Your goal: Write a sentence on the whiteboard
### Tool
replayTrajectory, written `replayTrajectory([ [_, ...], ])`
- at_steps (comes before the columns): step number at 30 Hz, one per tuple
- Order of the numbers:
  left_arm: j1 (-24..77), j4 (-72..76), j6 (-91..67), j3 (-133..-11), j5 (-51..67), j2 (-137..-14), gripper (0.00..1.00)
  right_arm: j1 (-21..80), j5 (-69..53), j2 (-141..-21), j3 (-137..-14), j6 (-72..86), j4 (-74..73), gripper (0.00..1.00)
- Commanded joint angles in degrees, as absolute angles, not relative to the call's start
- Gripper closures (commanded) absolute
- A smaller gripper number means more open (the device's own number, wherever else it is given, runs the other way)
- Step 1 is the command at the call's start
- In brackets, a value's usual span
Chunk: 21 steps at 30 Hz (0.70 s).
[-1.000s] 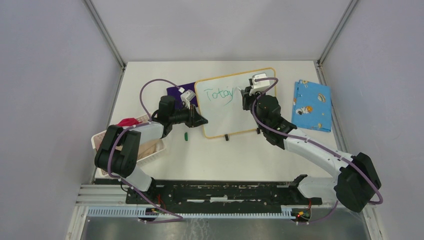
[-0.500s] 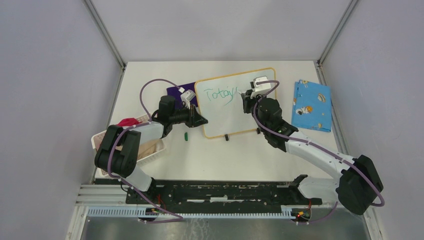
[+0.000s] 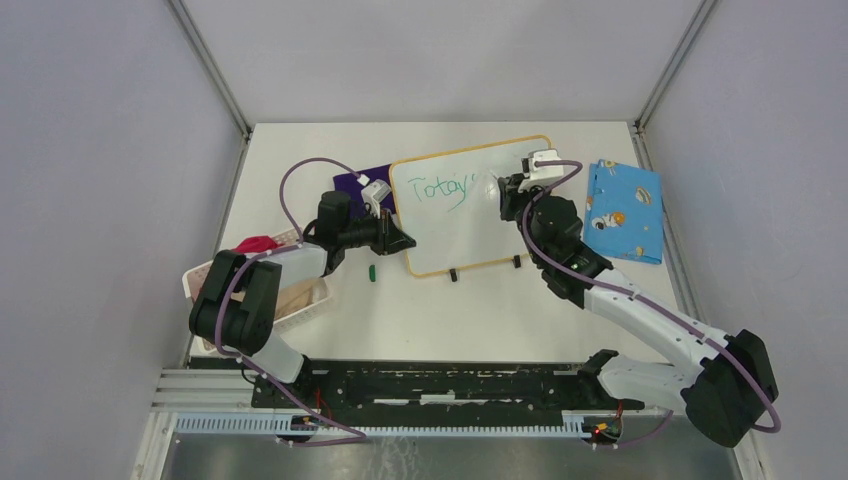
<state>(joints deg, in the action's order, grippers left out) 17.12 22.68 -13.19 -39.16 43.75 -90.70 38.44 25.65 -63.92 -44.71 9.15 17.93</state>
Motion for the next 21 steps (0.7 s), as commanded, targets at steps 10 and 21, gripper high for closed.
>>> replayTrajectory([
  [10, 17.5, 20.4, -7.7, -40.1, 39.0, -90.3, 0.98, 37.1, 26.6, -65.6, -45.6, 9.1, 22.0, 1.00],
  [21, 17.5, 20.3, -7.6, -40.0, 39.1, -90.4, 0.98, 36.7, 25.6, -67.3, -46.5, 9.4, 21.8, 1.00],
])
